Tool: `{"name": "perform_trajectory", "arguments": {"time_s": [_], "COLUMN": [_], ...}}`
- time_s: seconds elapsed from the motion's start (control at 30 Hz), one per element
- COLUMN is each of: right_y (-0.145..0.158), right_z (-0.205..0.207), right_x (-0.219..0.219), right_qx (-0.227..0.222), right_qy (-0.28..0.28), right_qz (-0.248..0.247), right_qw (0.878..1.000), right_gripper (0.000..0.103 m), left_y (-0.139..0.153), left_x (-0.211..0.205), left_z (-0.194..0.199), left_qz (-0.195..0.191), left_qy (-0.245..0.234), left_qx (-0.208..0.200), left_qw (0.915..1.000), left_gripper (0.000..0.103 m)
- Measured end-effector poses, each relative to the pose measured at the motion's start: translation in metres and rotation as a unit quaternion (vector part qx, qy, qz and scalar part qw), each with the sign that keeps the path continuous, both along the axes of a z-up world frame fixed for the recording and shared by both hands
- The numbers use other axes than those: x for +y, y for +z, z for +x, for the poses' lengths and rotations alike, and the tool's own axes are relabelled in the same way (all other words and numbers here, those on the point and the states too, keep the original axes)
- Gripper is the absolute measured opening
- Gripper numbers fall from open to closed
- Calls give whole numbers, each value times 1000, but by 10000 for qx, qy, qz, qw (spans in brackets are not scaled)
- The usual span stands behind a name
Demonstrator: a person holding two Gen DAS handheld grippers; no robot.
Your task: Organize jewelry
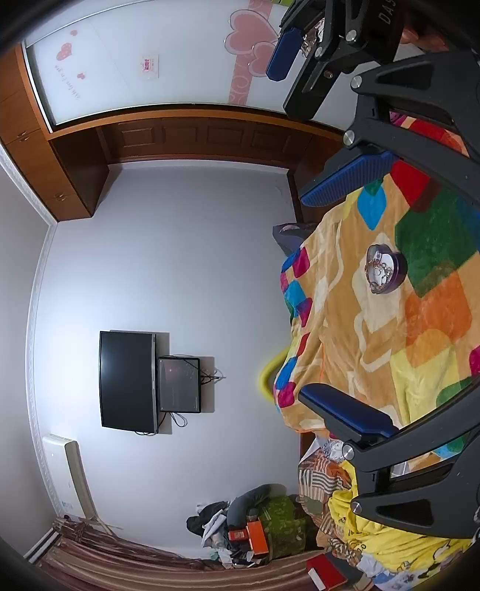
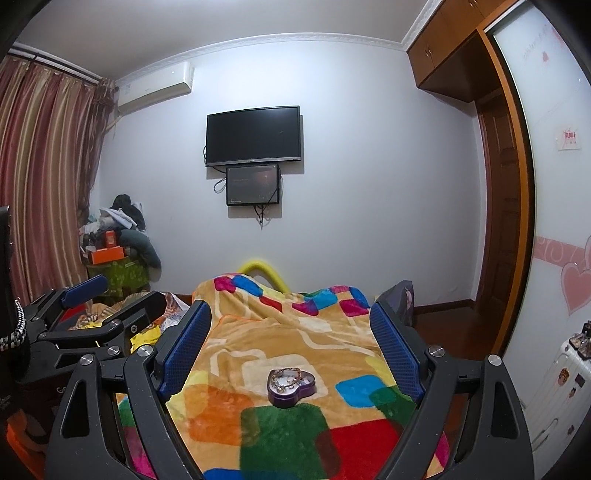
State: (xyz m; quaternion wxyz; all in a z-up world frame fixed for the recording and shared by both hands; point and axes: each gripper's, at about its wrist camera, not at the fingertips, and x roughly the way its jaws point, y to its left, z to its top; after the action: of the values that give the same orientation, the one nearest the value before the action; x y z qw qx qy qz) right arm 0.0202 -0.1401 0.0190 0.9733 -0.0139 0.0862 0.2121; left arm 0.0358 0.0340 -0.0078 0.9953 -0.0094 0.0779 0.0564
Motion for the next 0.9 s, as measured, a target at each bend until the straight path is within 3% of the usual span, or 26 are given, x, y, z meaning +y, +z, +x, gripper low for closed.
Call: {"name": "perform_trajectory", "arguments": {"time_s": [0.9], "right_y": [1], "right_z": [1], "right_x": [-2], "right_qx": [104], "right_qy": [-7], "right_qz": [1], "right_qw": [9999], "right_gripper": [86], "left_y": [-3], "left_x": [-2], "left_z": [0], "left_qz": [-30], "left_qy": [-44], "left_qx": [14], "left_qw": [10000], "left_gripper": [99]}}
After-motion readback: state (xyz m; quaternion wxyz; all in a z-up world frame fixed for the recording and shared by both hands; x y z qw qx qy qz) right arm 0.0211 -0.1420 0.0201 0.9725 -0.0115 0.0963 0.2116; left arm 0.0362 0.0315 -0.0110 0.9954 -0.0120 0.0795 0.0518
